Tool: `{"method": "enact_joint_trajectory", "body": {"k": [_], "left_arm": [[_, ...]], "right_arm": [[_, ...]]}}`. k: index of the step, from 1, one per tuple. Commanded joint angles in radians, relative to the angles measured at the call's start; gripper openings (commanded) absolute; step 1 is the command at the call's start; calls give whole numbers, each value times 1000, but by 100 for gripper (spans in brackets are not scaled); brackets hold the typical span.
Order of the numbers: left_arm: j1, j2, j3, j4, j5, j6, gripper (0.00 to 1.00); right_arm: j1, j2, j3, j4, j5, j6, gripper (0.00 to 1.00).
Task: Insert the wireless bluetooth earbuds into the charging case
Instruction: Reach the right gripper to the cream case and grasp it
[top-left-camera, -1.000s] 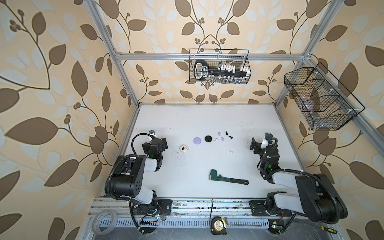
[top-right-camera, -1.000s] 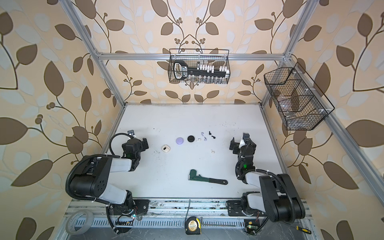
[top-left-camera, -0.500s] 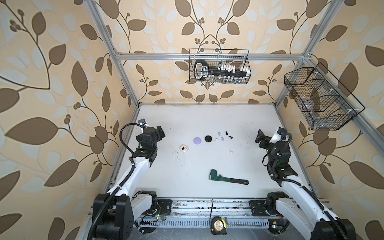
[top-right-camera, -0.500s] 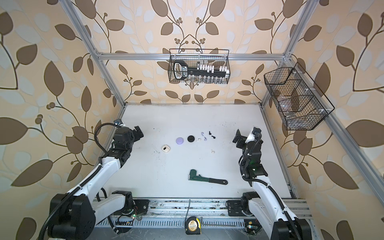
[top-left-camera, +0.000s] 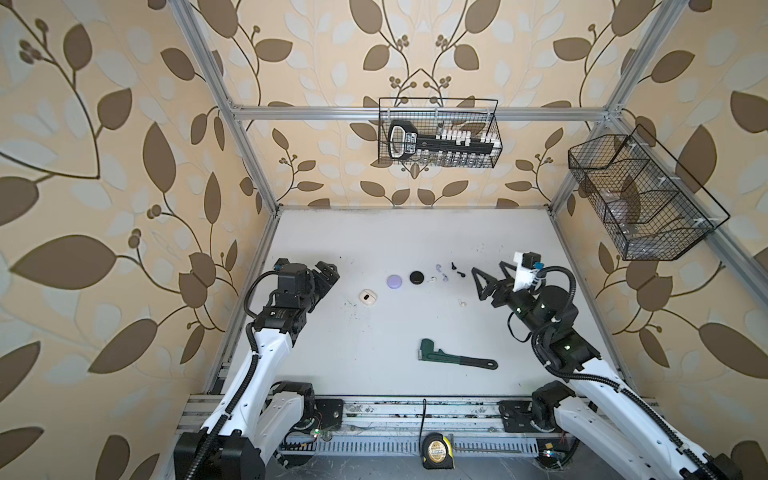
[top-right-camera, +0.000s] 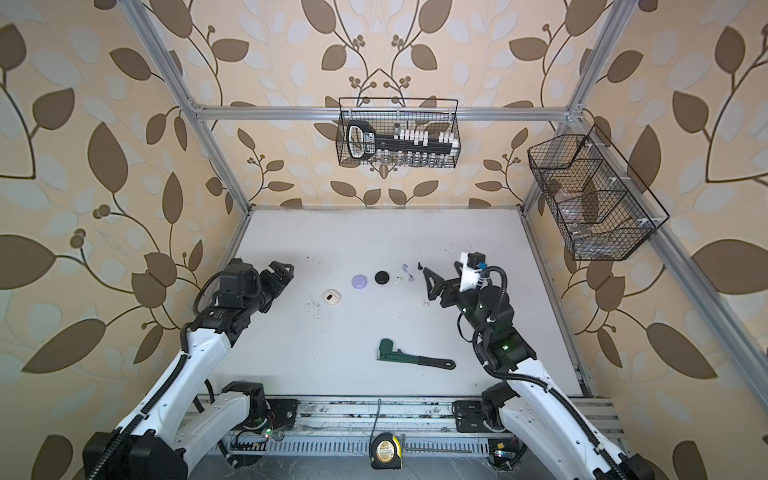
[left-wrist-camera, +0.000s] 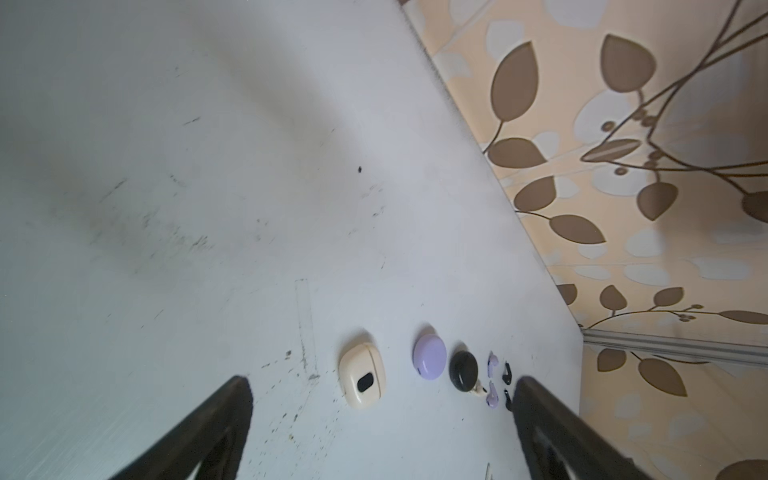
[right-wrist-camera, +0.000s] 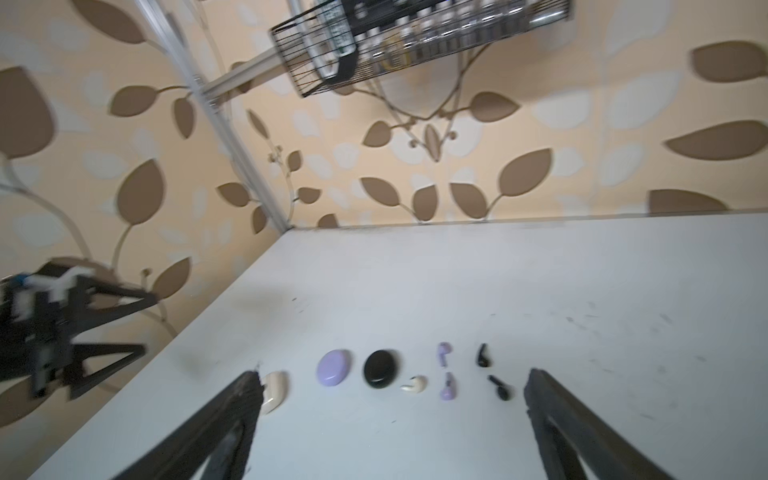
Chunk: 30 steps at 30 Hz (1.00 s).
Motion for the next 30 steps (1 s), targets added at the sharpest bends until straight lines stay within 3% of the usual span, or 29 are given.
{"method": "enact_joint_trajectory", "body": {"k": [1, 4, 6, 14, 22, 30], "left_arm": [[13, -100, -72, 17, -76, -88, 99], [15, -159, -147, 179, -8, -51, 99], [15, -177, -125, 149, -26, -5, 99], [15, -246, -109, 98, -81, 35, 99], [15, -269, -107, 67, -123, 36, 99], [15, -243, -92, 48, -132, 28, 99]], "right_arm": [[192, 76, -38, 76, 93, -121, 100], [347, 217, 2, 120, 185, -231, 100], [389, 311, 62, 105, 189, -280, 100], [386, 691, 332, 52, 72, -347, 100], [415, 1088, 676, -90, 39, -306, 100], [439, 1278, 888, -212, 18, -307, 99]]}}
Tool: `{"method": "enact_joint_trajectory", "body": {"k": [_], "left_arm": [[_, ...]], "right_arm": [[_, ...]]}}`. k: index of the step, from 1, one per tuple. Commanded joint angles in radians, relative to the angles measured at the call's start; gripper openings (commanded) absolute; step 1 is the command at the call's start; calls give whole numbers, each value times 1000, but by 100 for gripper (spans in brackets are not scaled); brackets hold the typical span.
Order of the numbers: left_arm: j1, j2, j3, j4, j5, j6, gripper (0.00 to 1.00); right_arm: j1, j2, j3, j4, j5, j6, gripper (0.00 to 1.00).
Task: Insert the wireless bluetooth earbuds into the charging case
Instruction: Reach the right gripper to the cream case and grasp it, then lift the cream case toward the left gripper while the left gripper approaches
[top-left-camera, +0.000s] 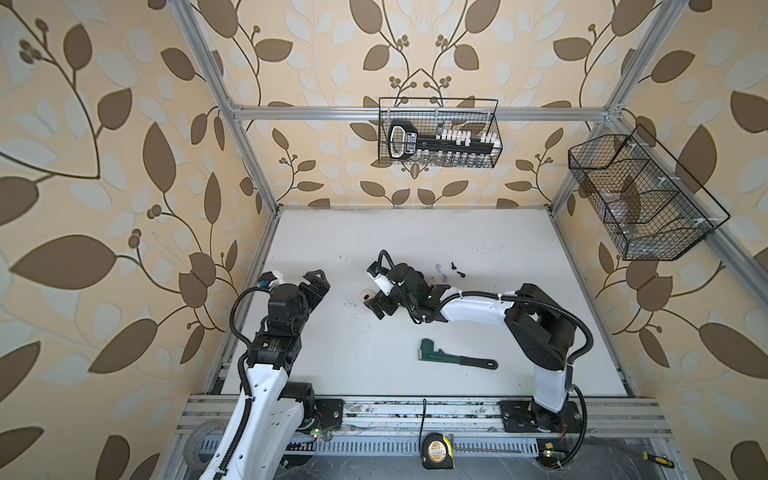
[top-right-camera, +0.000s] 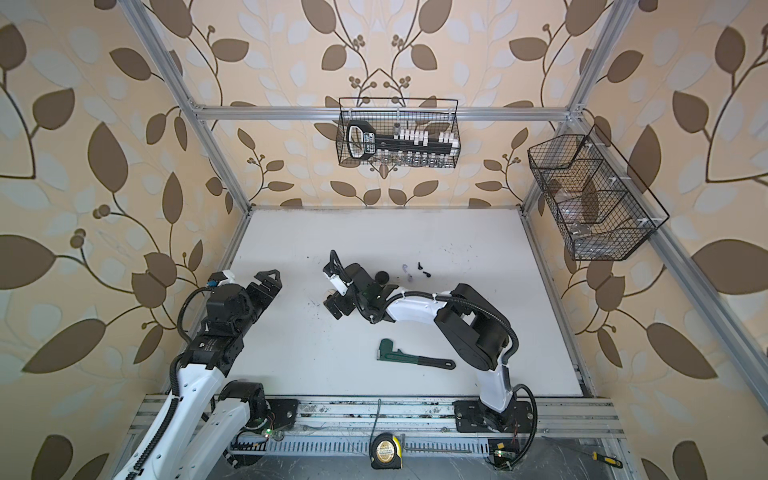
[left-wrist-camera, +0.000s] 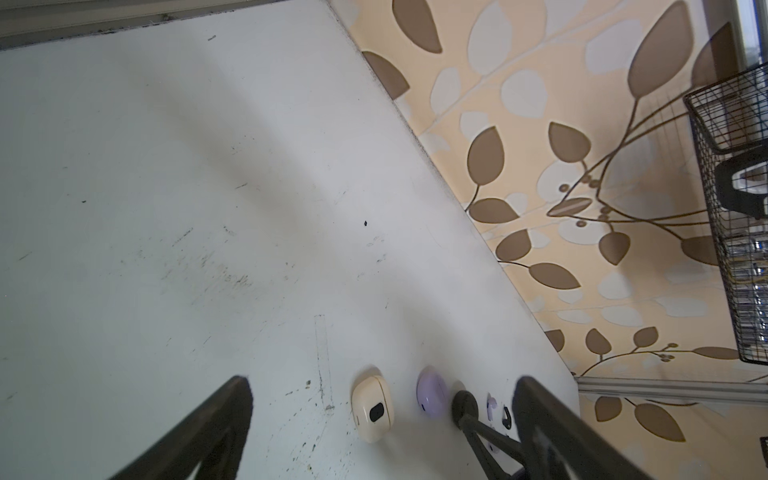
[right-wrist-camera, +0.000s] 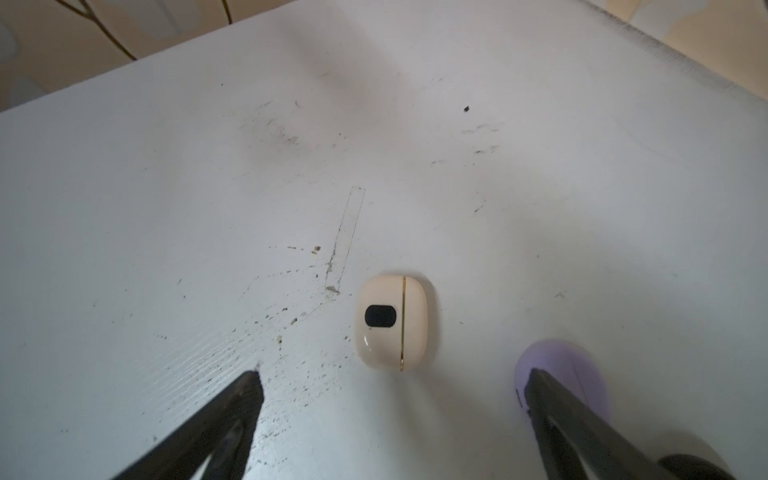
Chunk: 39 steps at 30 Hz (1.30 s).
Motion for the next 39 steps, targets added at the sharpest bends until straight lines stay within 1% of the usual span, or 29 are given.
{"method": "enact_joint_trajectory", "body": {"k": [1, 9, 13, 18, 21, 22, 28, 34, 39], "left_arm": [[7, 11, 46, -12, -22, 10, 99], [9, 24, 47, -15, -26, 8, 99], [7, 24, 48, -14, -28, 10, 99], [8, 27, 48, -14, -29, 8, 99], [8, 30, 47, -13, -27, 8, 99], [8, 31, 48, -14, -29, 8, 99], [9, 35, 50, -14, -27, 8, 99], [9, 35, 49, -14, -27, 8, 99], [9, 35, 49, -13, -27, 8, 99]], "right_arm": [[15, 63, 98, -86, -6, -15, 98], [15, 192, 234, -174, 13, -16, 92], [16, 248, 294, -220, 9, -23, 87], [16, 291, 341, -262, 8, -28, 80], [17, 311, 362, -279, 11, -30, 71], [17, 318, 369, -287, 11, -33, 70], [15, 336, 381, -307, 25, -47, 59], [14, 336, 378, -313, 22, -54, 51], [14, 323, 359, -312, 27, -66, 52]]}}
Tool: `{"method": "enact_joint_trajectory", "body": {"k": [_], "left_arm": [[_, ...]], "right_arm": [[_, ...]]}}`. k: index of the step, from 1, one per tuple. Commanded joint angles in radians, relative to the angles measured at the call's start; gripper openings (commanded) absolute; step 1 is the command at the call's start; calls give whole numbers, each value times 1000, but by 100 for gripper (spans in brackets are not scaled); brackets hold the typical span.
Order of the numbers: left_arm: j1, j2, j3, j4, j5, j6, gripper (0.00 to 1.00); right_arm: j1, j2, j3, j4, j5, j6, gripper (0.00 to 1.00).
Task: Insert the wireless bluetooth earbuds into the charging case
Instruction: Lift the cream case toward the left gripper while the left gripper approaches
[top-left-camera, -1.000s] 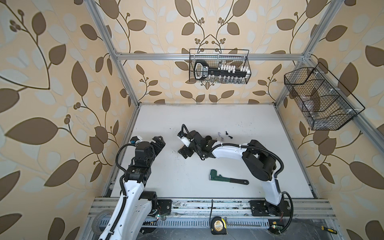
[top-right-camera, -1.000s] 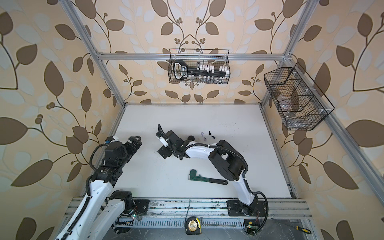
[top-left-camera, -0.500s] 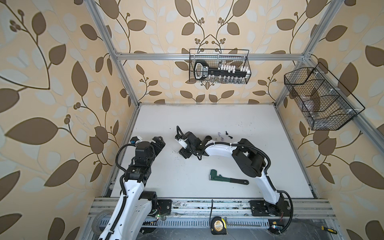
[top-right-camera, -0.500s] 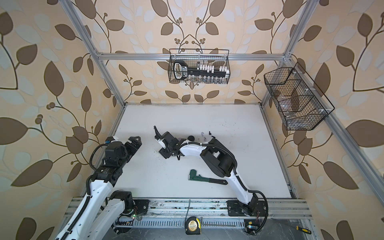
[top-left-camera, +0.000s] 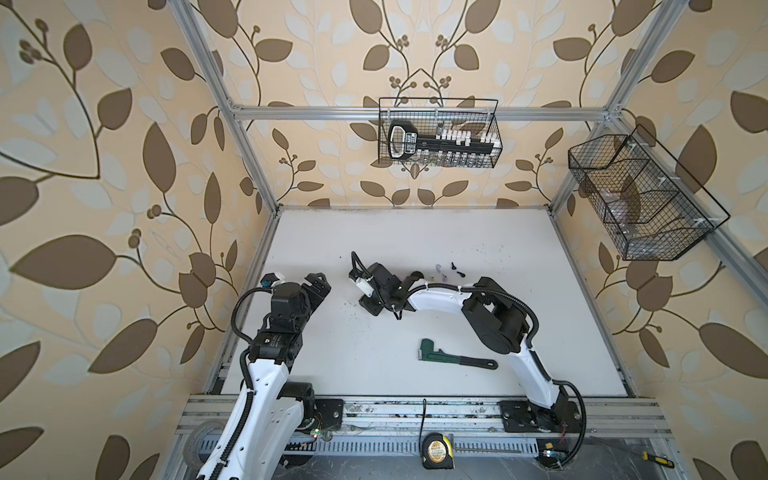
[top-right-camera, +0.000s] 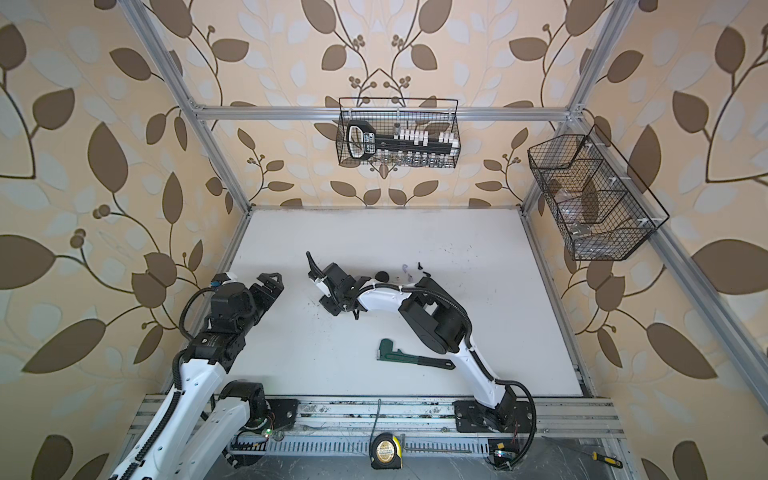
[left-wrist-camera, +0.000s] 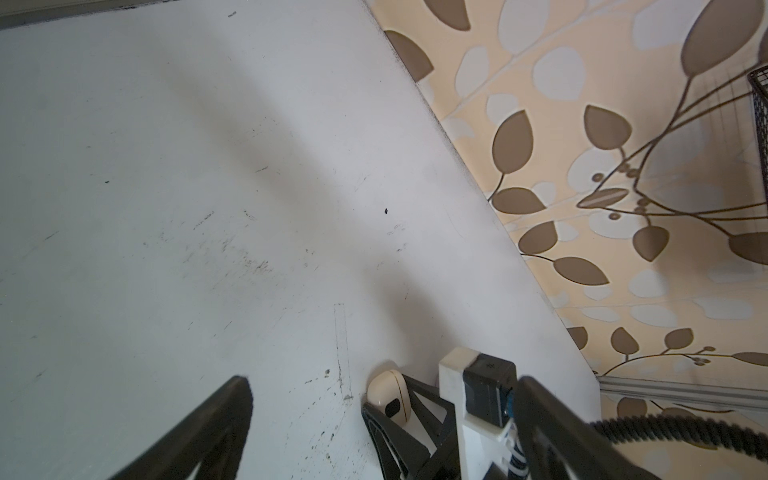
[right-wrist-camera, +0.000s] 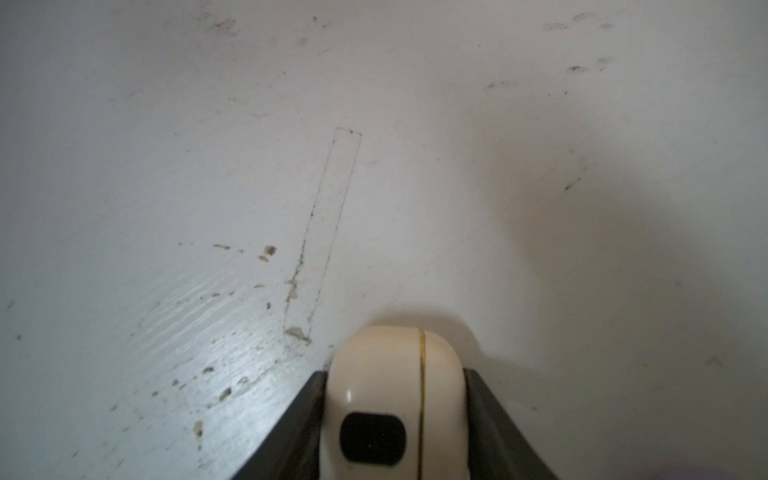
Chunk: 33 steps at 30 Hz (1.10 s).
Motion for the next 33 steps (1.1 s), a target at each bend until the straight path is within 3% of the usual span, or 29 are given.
{"method": "enact_joint_trajectory", "body": {"k": [1, 13, 21, 24, 28, 31, 33], "left_arm": [[9, -1, 50, 8, -20, 9, 99], [9, -2, 49, 6, -20, 7, 99], [9, 1, 43, 14, -8, -5, 99], [9, 5, 68, -70, 8, -72, 99], [8, 2, 104, -216, 145, -70, 99], [10, 21, 5, 15, 325, -41, 99], [10, 53, 50, 7, 391, 36, 99]], "right_arm": [[1, 13, -4, -39, 10, -33, 52], [-3, -10, -43, -20, -23, -49, 46], [-4, -45, -111, 22, -29, -48, 34], [-5, -104, -186, 74, -39, -47, 30], [-7, -231, -300, 121, -27, -48, 26], [-7, -349, -395, 156, -16, -58, 22], [-6, -429, -466, 195, -1, -68, 20]]}}
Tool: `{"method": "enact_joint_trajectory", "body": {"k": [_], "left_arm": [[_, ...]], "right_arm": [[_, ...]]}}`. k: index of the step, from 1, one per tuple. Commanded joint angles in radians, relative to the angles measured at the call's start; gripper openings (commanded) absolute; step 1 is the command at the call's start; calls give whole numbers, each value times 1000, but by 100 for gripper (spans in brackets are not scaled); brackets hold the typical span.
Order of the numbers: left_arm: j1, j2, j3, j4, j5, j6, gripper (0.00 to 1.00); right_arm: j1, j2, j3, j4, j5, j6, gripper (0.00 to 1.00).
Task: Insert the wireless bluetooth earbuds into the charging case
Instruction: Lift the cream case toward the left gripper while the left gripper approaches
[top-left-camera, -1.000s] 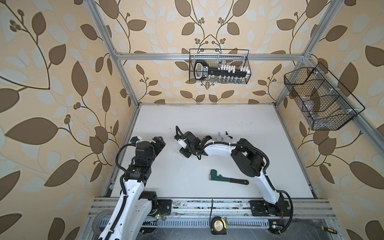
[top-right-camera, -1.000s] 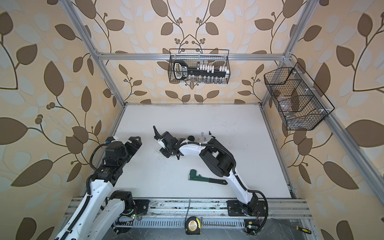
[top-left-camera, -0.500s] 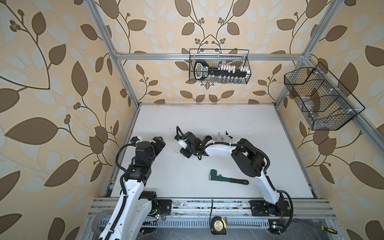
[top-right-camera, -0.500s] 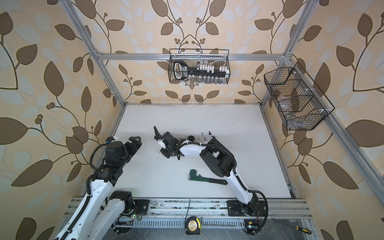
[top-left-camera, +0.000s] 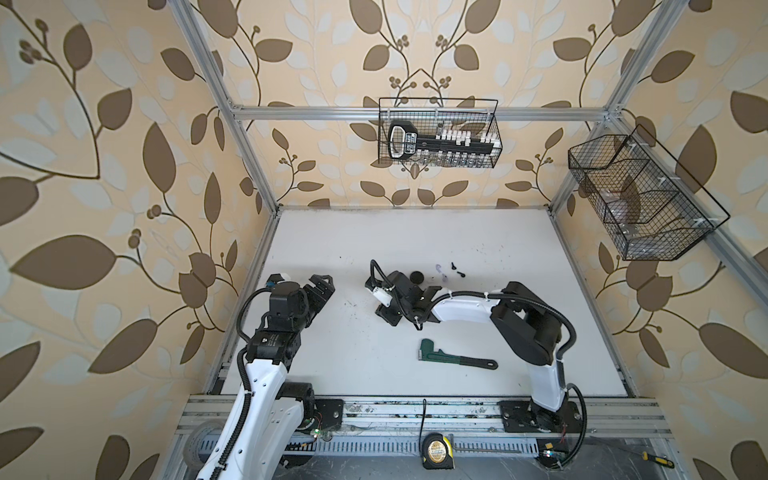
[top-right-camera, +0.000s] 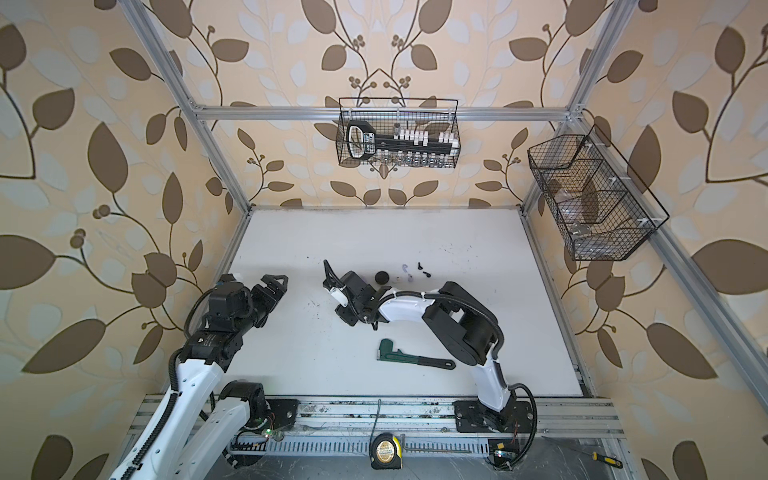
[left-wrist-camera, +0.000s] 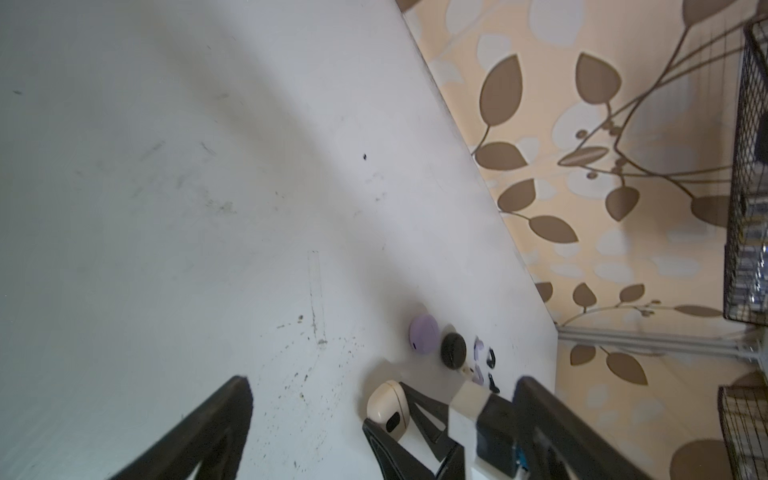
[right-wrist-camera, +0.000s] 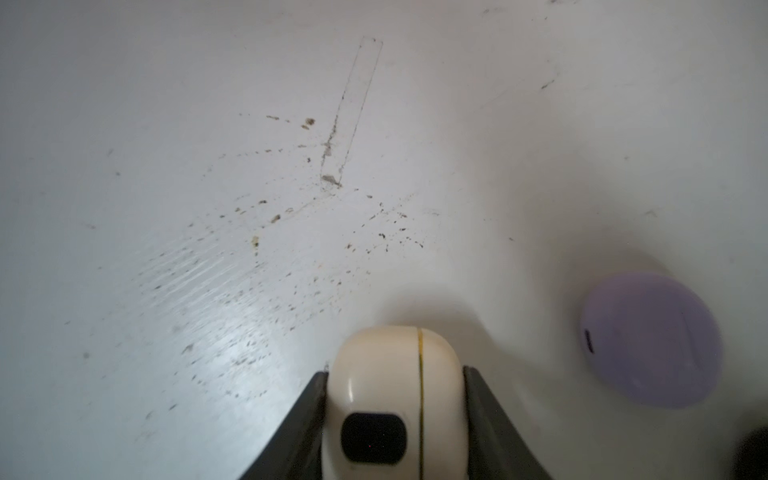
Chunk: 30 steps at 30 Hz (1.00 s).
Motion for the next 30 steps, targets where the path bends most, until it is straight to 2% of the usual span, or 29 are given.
{"method": "enact_joint_trajectory", "body": {"k": [1, 3, 7, 9, 13, 15, 19, 23, 26, 30], "left_arm": [[10, 41, 44, 74, 202, 119, 99], [10, 35, 49, 120, 268, 171, 99], [10, 24, 81, 42, 255, 308, 99], [9, 34, 60, 30, 229, 306, 98], [9, 92, 19, 150, 375, 291, 94], [8, 114, 40, 161, 406, 292, 90], [9, 137, 85, 177, 368, 341, 91], [9, 189, 157, 211, 359, 405, 91], [8, 225, 198, 293, 372, 430, 91], [8, 270, 199, 434, 502, 477, 92]], "right_arm": [[0, -156, -108, 104, 28, -40, 20], [4, -235, -178, 161, 44, -56, 20], [47, -373, -266, 167, 148, -106, 14], [61, -439, -313, 191, 176, -132, 14], [62, -528, -376, 262, 136, -193, 14], [62, -557, -389, 283, 106, -244, 14], [35, -560, -387, 362, 74, -383, 16], [-54, -497, -314, 382, -52, -439, 12], [-77, -459, -294, 416, -49, -505, 11], [-81, -463, -302, 433, -13, -571, 10]]}}
